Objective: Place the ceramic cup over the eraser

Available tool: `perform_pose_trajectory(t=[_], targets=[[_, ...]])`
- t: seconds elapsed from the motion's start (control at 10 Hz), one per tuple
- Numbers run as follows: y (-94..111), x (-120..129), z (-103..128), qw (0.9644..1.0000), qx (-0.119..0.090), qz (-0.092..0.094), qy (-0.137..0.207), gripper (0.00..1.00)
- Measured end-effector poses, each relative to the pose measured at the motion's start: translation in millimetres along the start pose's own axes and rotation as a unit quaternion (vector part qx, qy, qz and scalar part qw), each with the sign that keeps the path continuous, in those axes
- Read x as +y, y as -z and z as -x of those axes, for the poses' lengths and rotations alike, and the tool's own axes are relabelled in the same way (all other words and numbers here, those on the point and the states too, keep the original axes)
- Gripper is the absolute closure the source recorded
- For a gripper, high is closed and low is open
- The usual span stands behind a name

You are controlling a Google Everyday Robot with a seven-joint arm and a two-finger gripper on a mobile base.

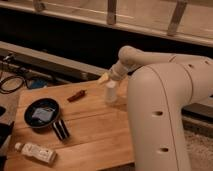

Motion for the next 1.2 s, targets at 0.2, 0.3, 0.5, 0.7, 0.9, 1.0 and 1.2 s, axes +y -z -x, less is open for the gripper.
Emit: perform_pose_trajectory(t=[0.2, 0.3, 0.5, 0.7, 0.9, 1.0, 1.2], targets=[[1, -8, 2, 0.9999, -0.001, -0.009, -0.006, 0.2], [-1, -15, 3, 0.9999, 0.0, -0.014, -0.009, 0.2], [-8, -28, 0, 0.9996, 0.007, -0.021, -0.018, 0.2], [-19, -32, -2, 0.9995, 0.013, -0.013, -0.025, 0.2], [-22, -29, -3, 0.9996, 0.012, 0.006, -0.026, 0.2], [-24, -28, -3, 0.9995, 0.009, 0.017, -0.024, 0.2], [-31, -20, 5, 0.9997, 0.005, 0.02, -0.011, 0.2]])
